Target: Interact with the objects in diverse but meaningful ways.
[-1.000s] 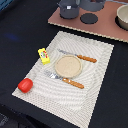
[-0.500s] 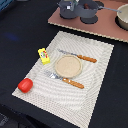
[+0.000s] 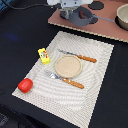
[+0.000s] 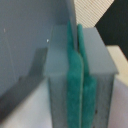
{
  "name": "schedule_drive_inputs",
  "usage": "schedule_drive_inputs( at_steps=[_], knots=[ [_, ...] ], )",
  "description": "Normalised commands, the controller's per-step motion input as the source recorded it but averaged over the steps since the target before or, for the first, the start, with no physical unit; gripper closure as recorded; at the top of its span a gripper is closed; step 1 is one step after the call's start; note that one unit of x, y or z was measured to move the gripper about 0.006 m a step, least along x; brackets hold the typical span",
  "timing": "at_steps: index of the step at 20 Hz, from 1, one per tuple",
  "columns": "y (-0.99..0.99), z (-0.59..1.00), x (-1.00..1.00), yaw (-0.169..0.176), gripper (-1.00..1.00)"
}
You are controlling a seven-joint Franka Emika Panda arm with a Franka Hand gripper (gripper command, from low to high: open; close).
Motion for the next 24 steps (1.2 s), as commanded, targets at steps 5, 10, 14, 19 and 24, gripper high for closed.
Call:
schedule_drive_inputs(
  at_steps=[5, 10, 14, 19, 24],
  knots=[
    [-0.70, -0.03, -0.79, -0.009, 1.00],
    [-0.70, -0.20, -0.80, -0.002, 1.00],
    [-0.56, -0.24, -0.95, 0.000, 1.00],
    [-0.37, -0.17, -1.00, 0.000, 1.00],
    [-0.11, 0.00, -1.00, 0.010, 1.00]
  ],
)
